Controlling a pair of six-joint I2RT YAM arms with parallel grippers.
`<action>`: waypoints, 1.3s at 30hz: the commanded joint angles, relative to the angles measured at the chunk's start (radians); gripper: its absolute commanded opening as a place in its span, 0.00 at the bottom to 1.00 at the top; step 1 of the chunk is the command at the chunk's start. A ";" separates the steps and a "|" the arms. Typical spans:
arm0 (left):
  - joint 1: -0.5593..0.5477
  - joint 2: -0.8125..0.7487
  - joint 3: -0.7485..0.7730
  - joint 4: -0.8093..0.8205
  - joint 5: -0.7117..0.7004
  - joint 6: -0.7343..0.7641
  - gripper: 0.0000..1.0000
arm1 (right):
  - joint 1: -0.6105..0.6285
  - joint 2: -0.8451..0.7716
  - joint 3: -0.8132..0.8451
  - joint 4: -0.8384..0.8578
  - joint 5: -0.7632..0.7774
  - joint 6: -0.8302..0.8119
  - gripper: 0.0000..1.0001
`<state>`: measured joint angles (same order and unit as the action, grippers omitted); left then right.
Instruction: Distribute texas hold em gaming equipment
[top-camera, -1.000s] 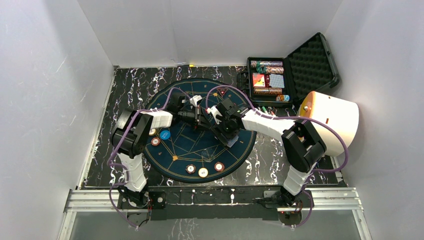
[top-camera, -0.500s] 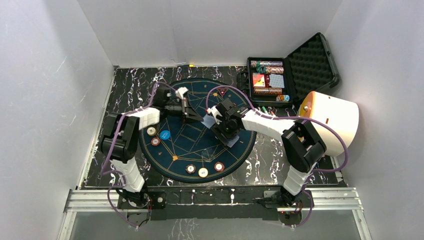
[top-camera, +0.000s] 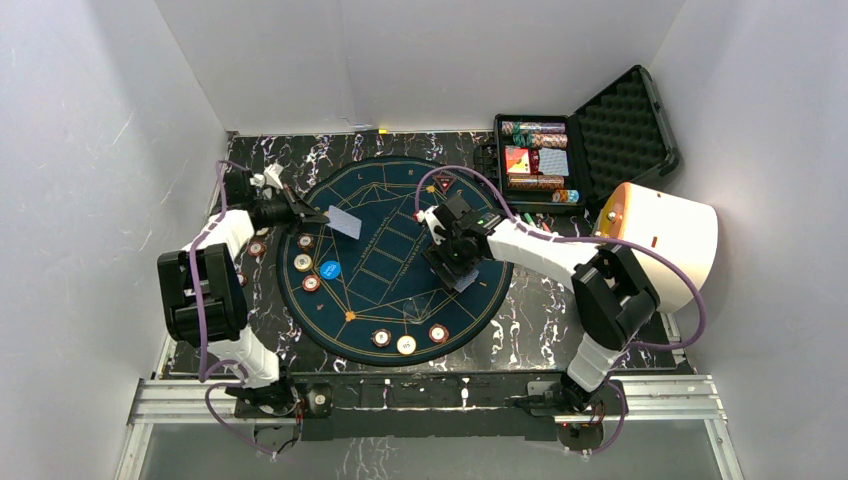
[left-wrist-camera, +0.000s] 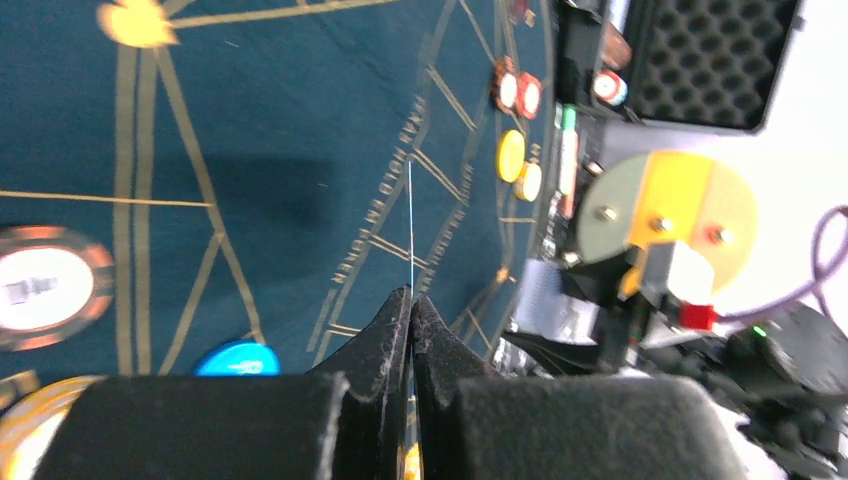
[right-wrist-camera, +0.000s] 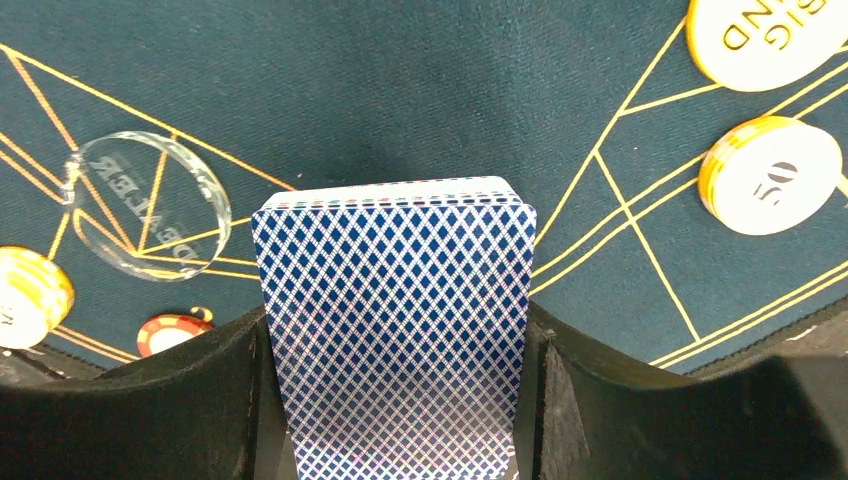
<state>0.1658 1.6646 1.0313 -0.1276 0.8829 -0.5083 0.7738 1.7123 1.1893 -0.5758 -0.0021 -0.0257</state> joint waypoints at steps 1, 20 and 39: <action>0.064 0.007 0.048 -0.123 -0.135 0.094 0.00 | 0.007 -0.096 0.035 0.037 -0.007 0.015 0.30; 0.130 0.305 0.316 -0.209 -0.238 0.190 0.00 | 0.018 -0.096 0.040 0.042 -0.026 0.009 0.30; -0.005 0.075 0.387 -0.392 -0.651 0.226 0.73 | 0.027 -0.104 0.039 -0.014 0.016 0.007 0.30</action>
<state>0.2504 1.9186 1.3796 -0.4515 0.3614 -0.2836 0.7944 1.6394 1.1893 -0.5800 -0.0013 -0.0223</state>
